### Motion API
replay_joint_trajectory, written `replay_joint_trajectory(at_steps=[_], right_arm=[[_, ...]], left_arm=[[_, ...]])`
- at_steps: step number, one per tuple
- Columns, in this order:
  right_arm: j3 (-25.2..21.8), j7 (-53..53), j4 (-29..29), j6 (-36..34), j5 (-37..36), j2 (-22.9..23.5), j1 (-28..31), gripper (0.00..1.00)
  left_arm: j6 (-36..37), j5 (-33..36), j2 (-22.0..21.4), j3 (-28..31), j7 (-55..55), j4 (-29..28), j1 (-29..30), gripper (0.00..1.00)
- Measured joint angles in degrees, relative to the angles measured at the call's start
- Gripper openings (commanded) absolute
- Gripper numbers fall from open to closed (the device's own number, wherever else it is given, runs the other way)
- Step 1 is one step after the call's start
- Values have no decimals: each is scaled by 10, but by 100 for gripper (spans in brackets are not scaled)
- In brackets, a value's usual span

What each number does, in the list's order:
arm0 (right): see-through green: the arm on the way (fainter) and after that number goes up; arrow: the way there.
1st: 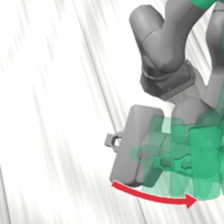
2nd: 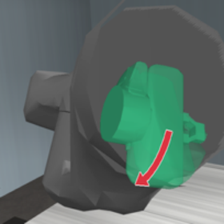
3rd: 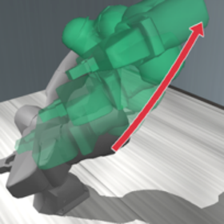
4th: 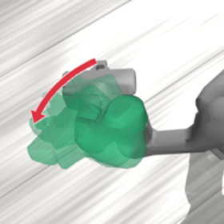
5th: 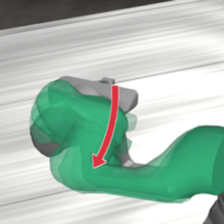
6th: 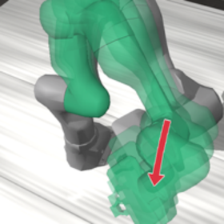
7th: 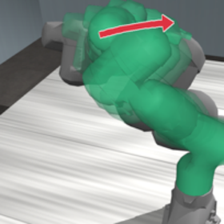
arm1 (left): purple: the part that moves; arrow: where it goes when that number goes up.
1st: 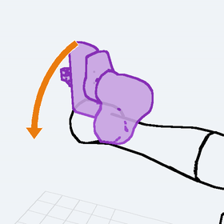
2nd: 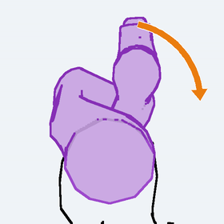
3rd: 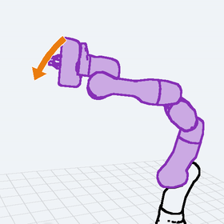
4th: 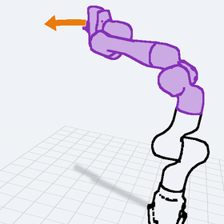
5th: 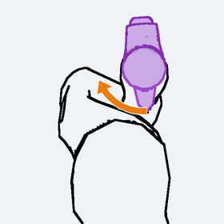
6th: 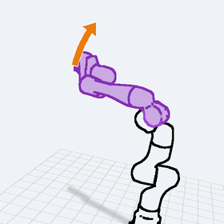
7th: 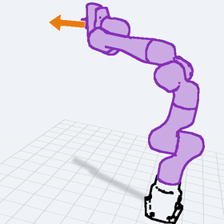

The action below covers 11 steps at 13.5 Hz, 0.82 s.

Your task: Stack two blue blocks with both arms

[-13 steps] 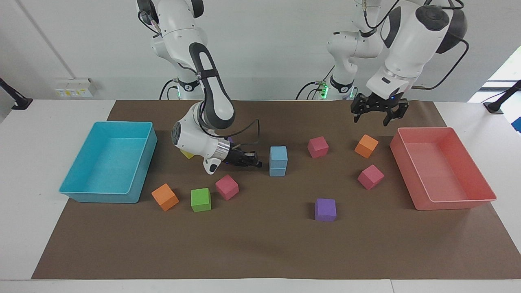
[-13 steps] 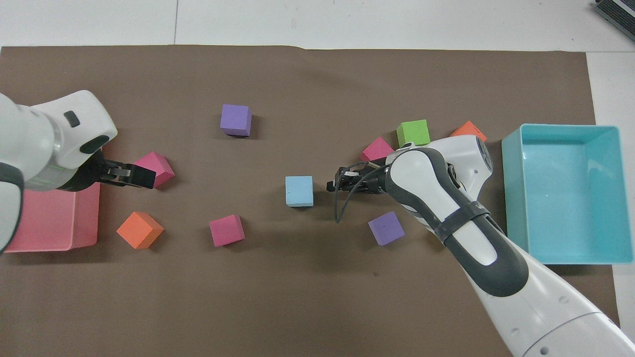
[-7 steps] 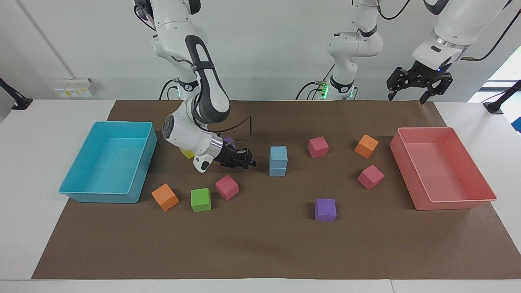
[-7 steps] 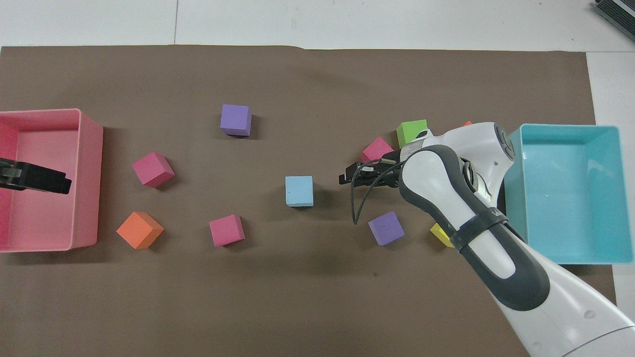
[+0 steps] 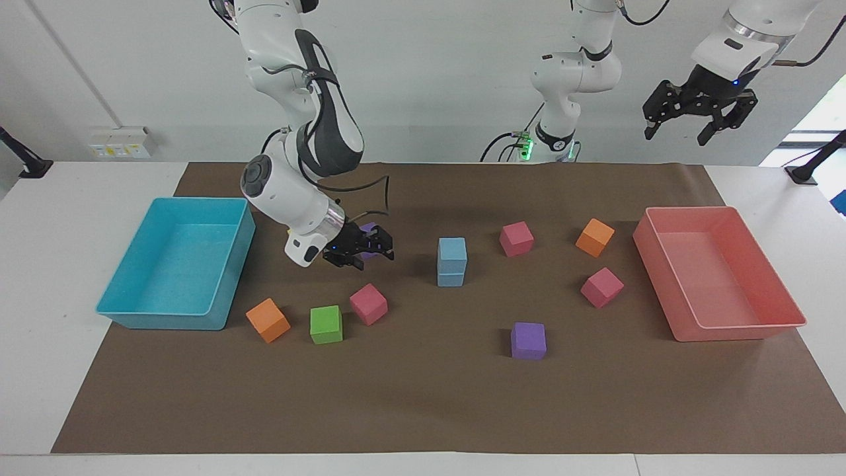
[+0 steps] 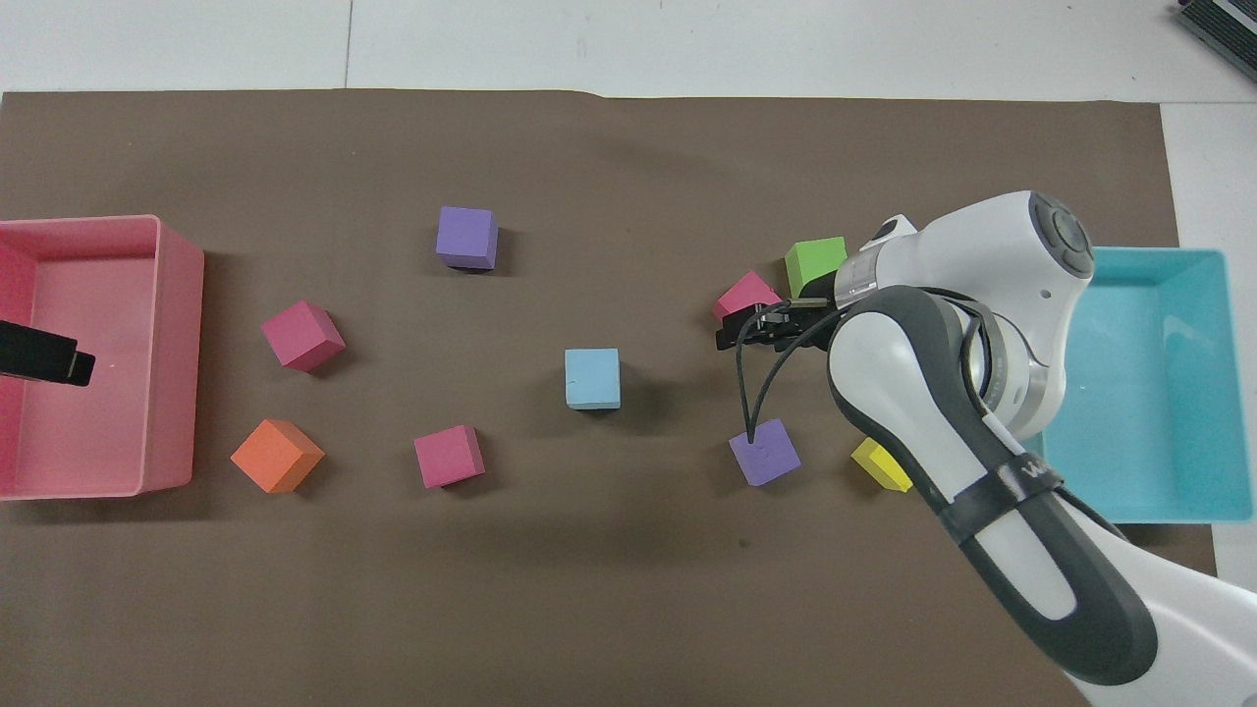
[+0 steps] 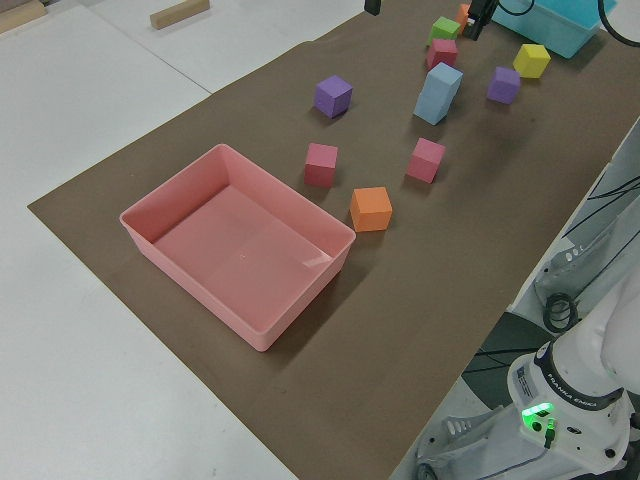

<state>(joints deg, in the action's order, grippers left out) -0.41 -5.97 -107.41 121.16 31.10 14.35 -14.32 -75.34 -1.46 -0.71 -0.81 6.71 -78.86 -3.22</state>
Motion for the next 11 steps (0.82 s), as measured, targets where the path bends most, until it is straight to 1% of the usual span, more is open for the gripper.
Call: replay_joint_trajectory(at_steps=[3,6,8,11], right_arm=[[-5,32,5,-13,-73,-13,6,100],[-7,90,24,-39,-180,-27,6,100],[-8,108,32,-49,-215,-35,6,100],[-9,115,42,-63,-294,-48,12,100]], left_arm=[[8,0,14,0,0,18,0,100],[8,0,11,-2,0,25,0,100],[9,0,8,-3,0,25,0,100],[11,0,5,-3,0,23,0,100]])
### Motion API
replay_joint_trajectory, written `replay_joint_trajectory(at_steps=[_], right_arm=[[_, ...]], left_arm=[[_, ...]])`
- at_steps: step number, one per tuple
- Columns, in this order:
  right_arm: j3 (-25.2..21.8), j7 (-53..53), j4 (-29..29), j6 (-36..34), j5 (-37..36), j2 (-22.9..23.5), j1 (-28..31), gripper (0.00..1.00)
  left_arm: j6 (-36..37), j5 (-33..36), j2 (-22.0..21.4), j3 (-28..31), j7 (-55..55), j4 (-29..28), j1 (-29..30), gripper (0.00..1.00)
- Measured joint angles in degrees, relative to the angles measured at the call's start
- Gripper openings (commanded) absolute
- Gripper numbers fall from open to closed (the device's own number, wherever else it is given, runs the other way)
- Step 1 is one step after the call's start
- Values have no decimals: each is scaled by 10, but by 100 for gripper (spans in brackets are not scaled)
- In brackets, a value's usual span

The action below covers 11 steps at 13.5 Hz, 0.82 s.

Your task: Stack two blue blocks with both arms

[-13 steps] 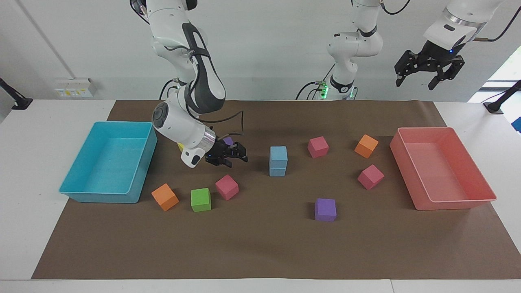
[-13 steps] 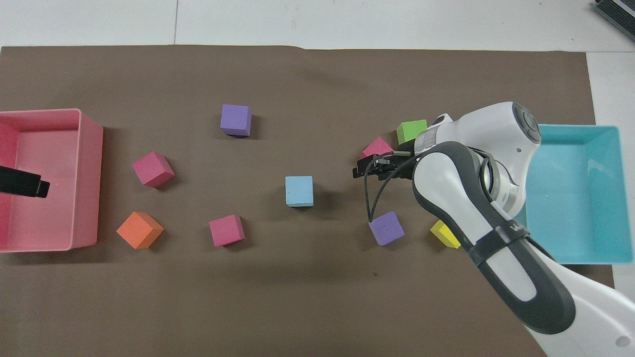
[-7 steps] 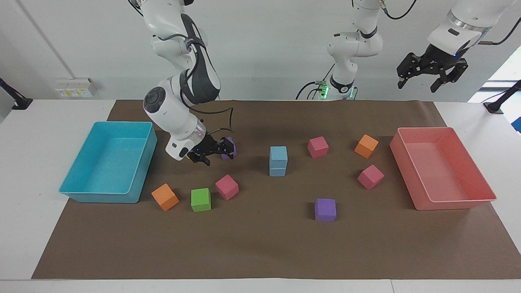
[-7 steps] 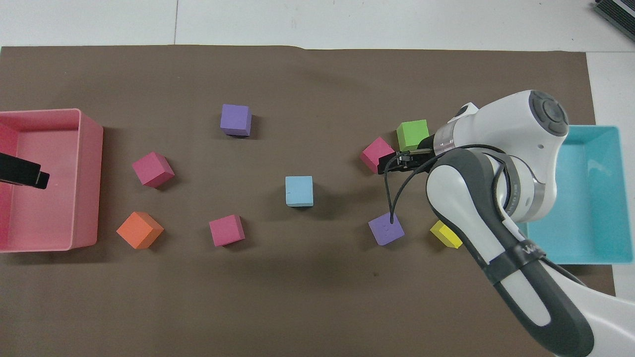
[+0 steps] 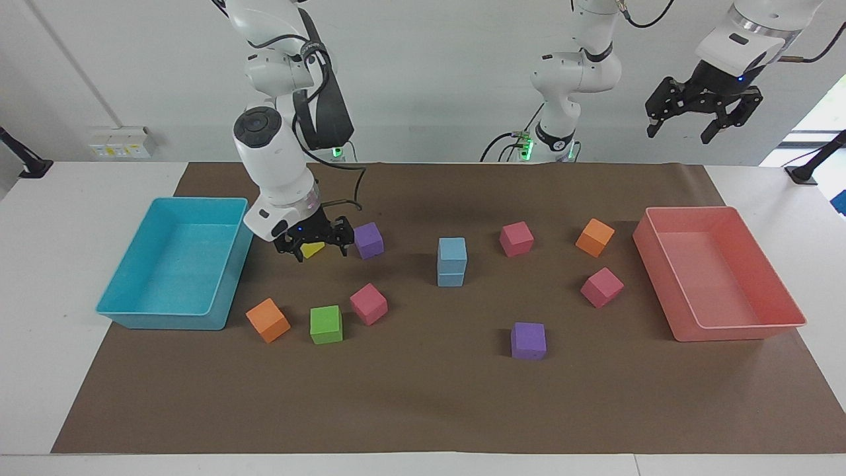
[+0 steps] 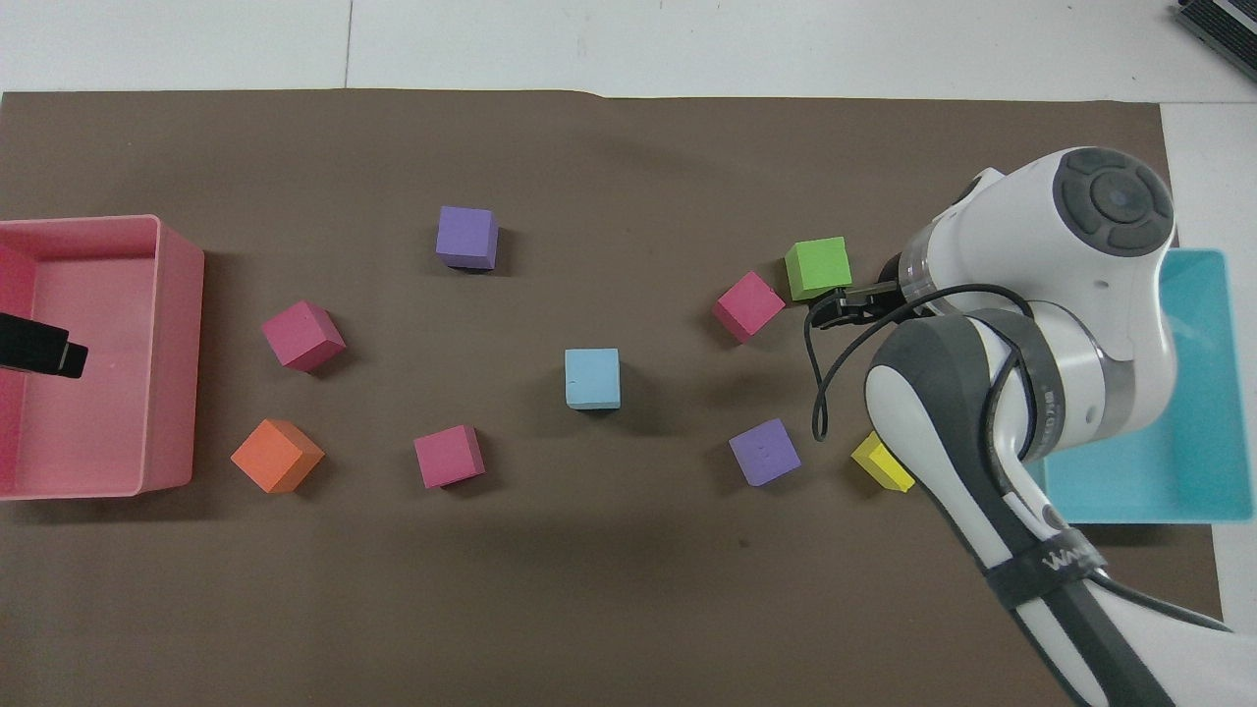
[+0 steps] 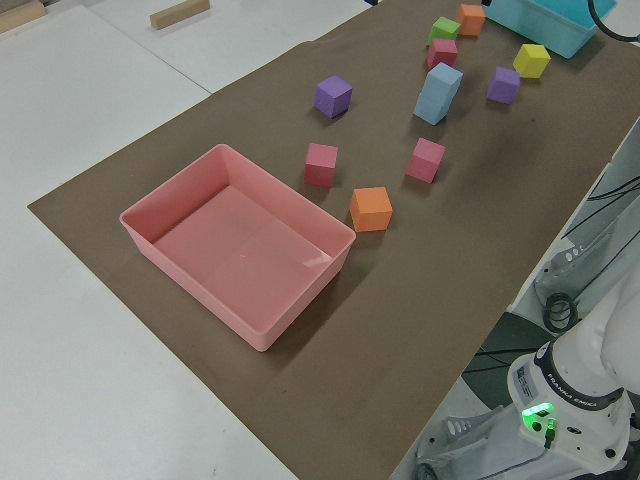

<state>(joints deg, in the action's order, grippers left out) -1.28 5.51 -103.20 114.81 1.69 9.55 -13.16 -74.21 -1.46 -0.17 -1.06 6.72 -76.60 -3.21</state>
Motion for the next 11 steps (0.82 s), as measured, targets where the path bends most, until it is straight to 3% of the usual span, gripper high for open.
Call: replay_joint_trajectory(at_steps=[4,11], right_arm=[[-1,0,17,-40,-28,-39,41,100],[-29,-19,127,-214,-36,-74,61,100]], left_arm=[[1,0,-3,0,0,-2,0,100],[4,0,-9,2,0,-11,1,100]])
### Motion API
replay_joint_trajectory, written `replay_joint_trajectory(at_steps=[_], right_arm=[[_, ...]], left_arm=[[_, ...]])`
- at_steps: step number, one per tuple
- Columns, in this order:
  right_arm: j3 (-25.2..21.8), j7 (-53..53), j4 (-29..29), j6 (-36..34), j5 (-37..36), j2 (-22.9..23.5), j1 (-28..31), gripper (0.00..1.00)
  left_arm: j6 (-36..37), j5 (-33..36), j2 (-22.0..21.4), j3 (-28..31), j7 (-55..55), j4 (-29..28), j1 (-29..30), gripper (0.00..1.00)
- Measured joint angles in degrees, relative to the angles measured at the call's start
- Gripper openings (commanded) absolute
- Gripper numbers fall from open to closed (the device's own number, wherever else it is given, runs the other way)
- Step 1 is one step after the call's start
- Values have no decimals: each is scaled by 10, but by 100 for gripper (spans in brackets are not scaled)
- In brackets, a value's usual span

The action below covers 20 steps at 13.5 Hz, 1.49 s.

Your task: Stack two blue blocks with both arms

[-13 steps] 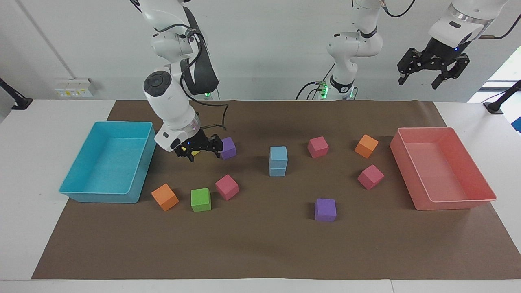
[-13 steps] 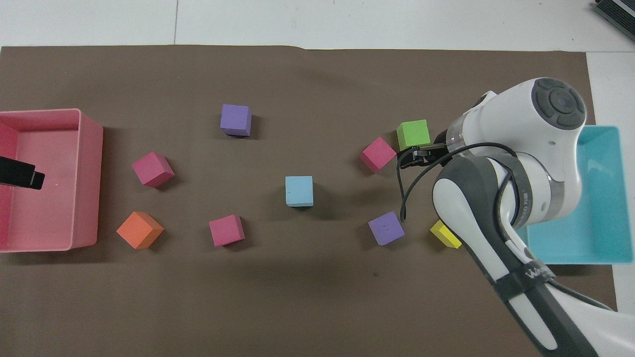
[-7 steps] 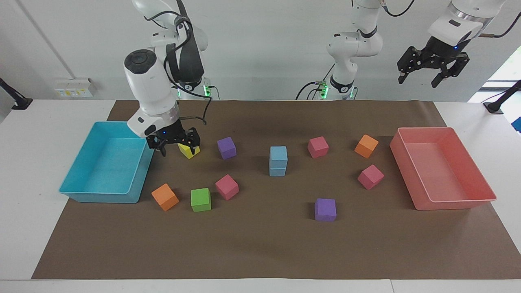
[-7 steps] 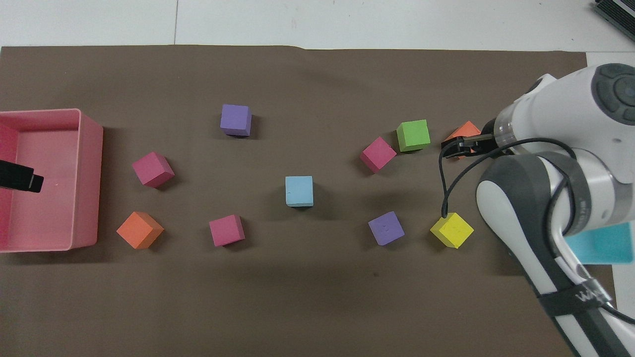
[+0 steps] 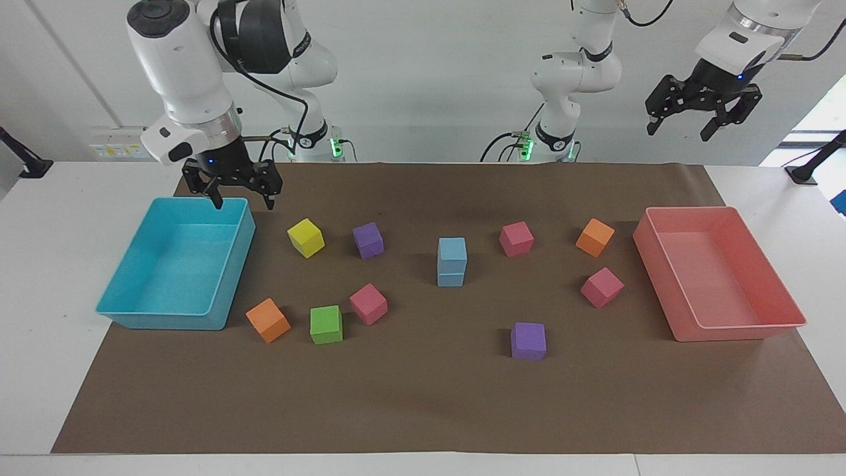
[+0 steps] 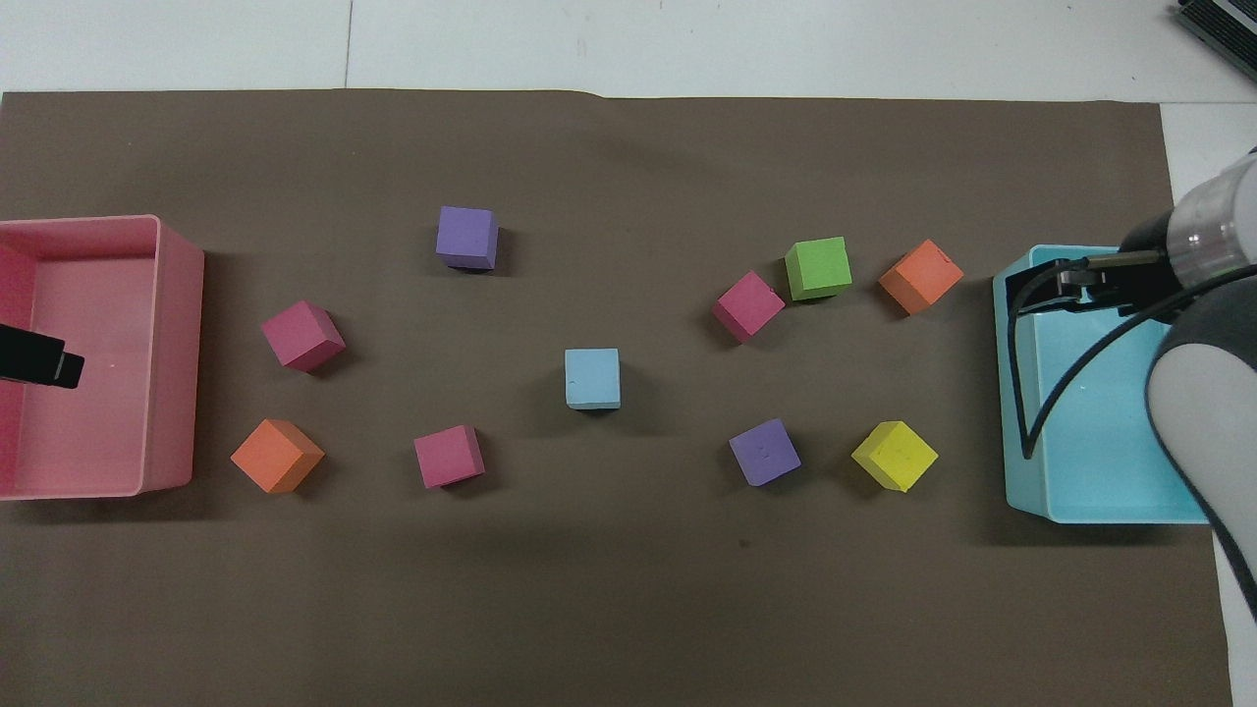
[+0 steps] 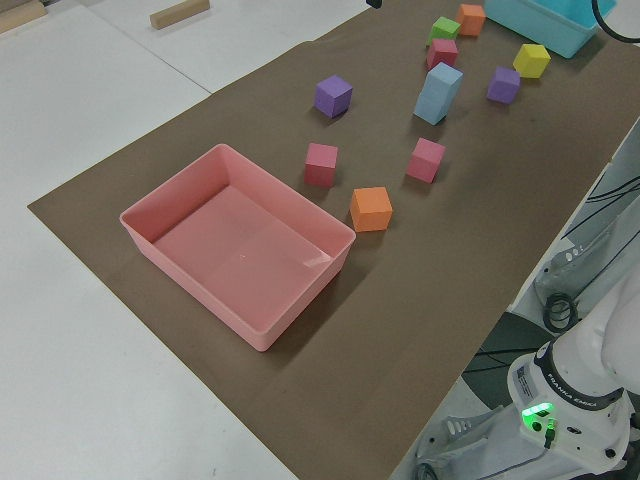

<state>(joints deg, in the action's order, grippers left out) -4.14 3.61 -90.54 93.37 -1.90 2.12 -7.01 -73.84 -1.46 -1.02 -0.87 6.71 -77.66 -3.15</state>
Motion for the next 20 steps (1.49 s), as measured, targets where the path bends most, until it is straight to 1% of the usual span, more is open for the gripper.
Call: replay_joint_trajectory(at_steps=[4,7,10,15,20], right_arm=[[-1,-8,47,-85,0,-8,16,100],[-1,-8,54,-126,0,-50,35,100],[-1,-8,27,-119,0,-76,48,100],[2,-8,18,-123,11,-78,47,100],[6,-8,16,-111,12,-80,45,100]], left_arm=[[0,0,-3,0,0,-4,0,100],[0,0,-3,0,0,-5,1,100],[0,0,-3,0,0,-5,2,100],[-1,0,-4,0,0,-5,3,100],[-1,0,-4,0,0,-5,4,100]])
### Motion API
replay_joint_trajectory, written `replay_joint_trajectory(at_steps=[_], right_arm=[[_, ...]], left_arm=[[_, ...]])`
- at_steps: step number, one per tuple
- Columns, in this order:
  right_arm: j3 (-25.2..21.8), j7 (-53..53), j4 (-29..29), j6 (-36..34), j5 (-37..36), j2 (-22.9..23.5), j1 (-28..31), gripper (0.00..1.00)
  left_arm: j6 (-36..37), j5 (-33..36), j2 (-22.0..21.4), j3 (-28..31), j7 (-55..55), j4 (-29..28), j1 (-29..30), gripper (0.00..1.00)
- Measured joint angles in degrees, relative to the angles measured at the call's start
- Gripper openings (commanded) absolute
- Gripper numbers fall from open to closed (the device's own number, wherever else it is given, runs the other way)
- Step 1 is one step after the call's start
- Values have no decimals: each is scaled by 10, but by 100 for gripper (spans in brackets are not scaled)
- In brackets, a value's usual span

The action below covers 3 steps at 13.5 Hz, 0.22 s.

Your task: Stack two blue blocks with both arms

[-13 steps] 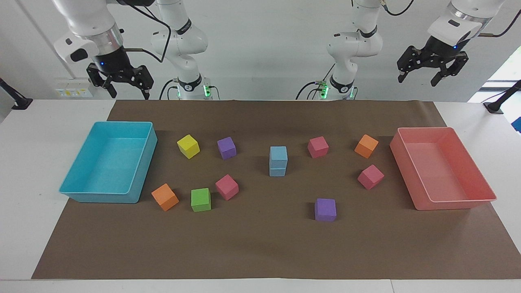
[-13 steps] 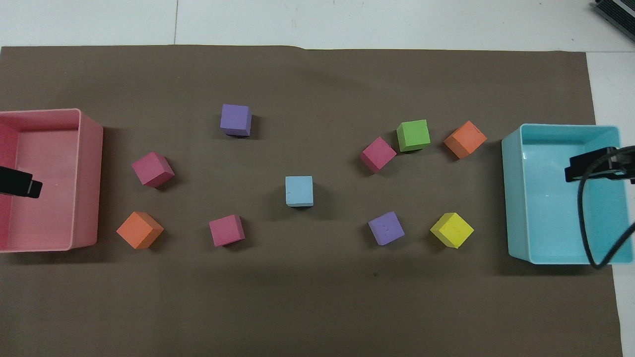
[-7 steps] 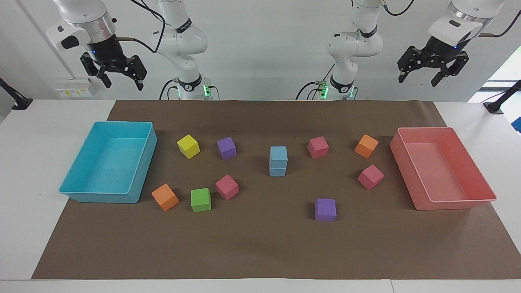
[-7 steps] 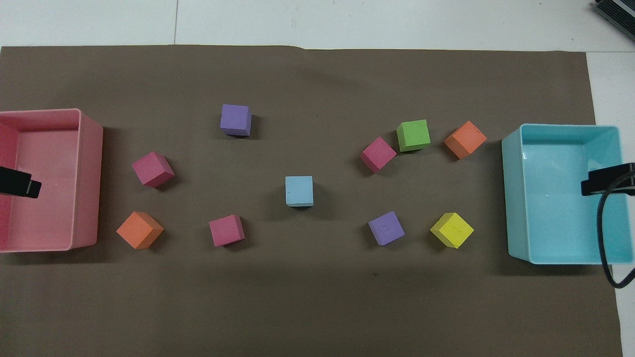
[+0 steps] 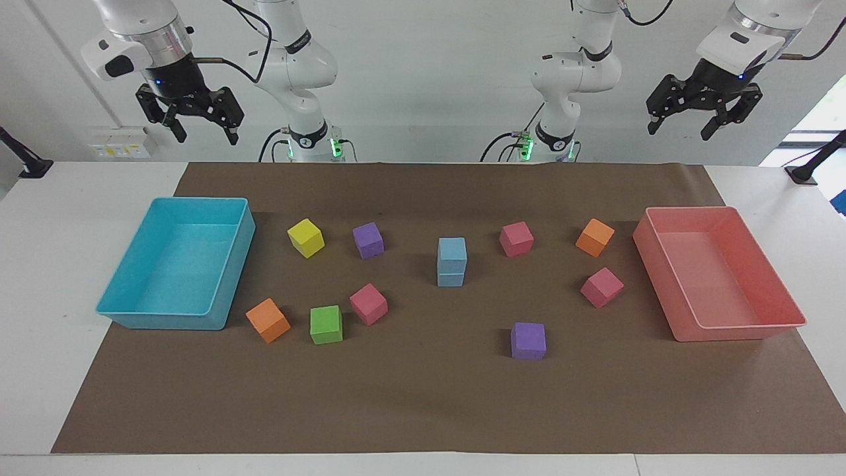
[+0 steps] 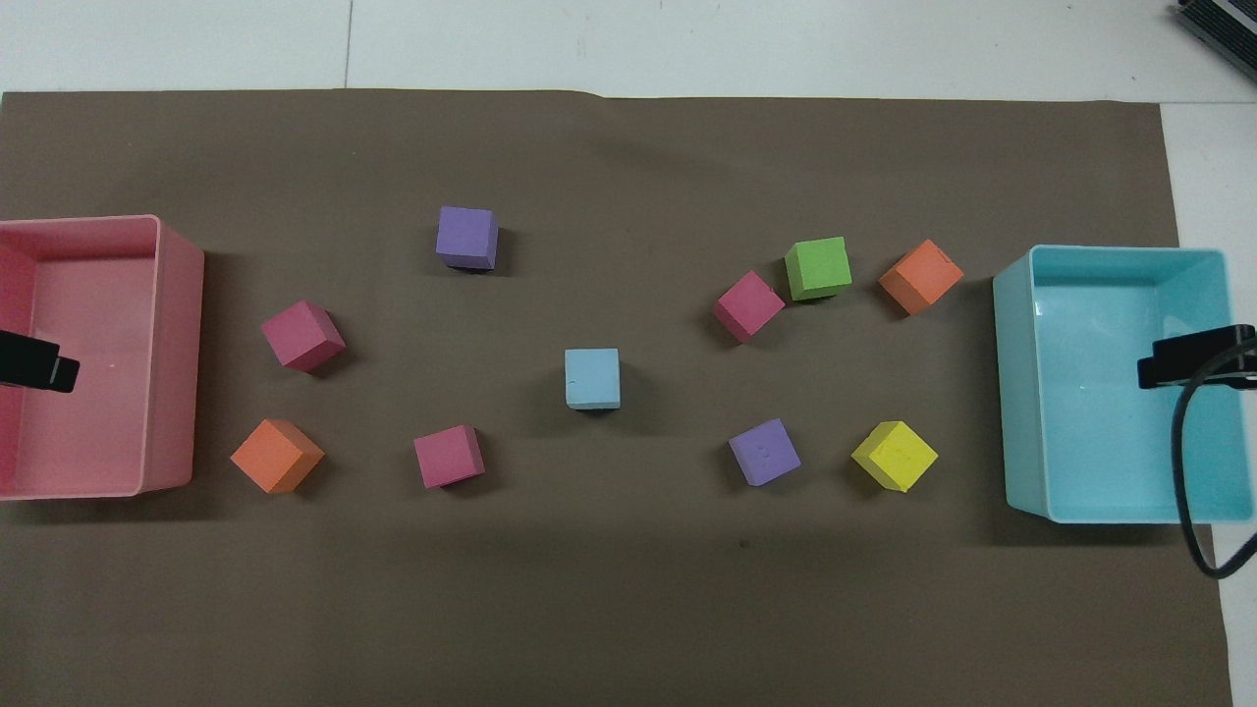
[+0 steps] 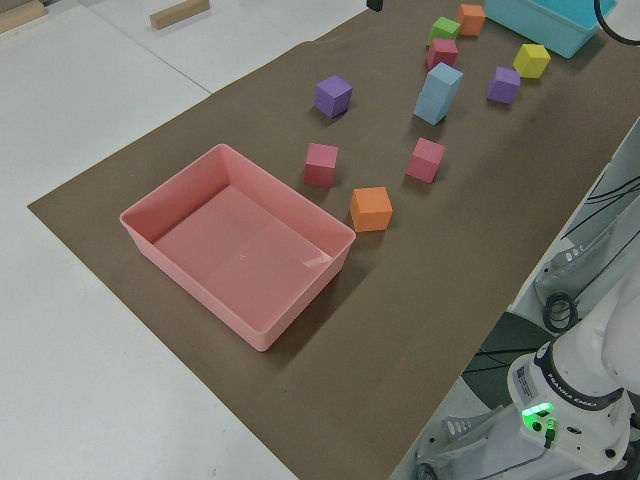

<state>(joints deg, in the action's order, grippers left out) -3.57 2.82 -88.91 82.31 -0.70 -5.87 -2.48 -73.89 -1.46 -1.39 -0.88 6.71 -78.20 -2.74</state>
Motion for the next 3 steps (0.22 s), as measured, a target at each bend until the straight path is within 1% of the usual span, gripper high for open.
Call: replay_joint_trajectory(at_steps=[3], right_arm=[[0,0,-5,17,0,0,0,100]], left_arm=[[0,0,0,0,0,0,0,100]])
